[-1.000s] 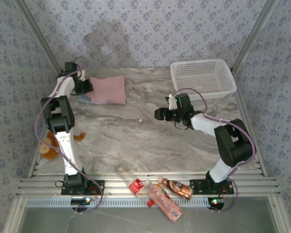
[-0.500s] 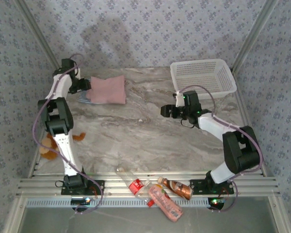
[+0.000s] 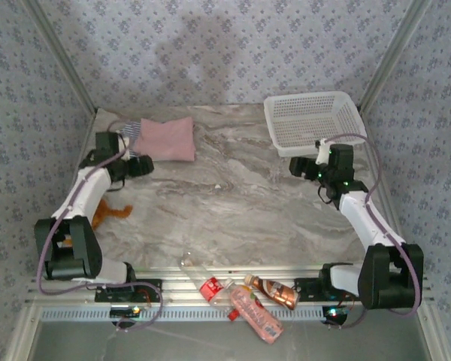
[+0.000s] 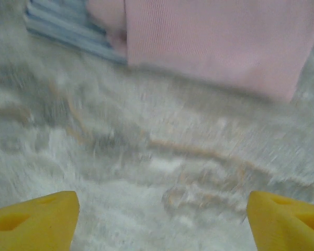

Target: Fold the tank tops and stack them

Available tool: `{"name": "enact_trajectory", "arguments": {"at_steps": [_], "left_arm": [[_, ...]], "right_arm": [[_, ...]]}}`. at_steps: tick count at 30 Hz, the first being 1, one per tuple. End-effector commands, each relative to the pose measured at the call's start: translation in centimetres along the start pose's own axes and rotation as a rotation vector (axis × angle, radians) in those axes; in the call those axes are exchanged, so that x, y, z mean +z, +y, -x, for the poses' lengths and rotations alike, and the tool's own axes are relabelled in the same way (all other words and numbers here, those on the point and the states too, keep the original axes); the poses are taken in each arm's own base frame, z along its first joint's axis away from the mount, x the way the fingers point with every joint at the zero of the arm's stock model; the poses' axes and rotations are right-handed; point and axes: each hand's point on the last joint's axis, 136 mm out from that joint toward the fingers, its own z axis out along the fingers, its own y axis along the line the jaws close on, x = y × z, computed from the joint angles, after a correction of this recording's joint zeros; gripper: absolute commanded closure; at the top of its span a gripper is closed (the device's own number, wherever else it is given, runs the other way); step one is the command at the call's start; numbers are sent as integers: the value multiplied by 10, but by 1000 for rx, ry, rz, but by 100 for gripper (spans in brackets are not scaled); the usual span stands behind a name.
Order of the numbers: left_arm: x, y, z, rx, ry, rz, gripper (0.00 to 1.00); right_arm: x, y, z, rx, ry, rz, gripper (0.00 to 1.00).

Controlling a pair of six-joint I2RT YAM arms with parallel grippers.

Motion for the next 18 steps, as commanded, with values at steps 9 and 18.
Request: {"name": "enact_trajectory", "arguments": {"at_steps": [9, 18], "left_arm": [[18, 35, -9, 63, -293, 117, 0], [27, 31, 5, 126, -347, 90, 0]], "right_arm": [[14, -79, -17, -65, -93, -256, 0], [25, -94, -22, -80, -152, -300, 0]]}}
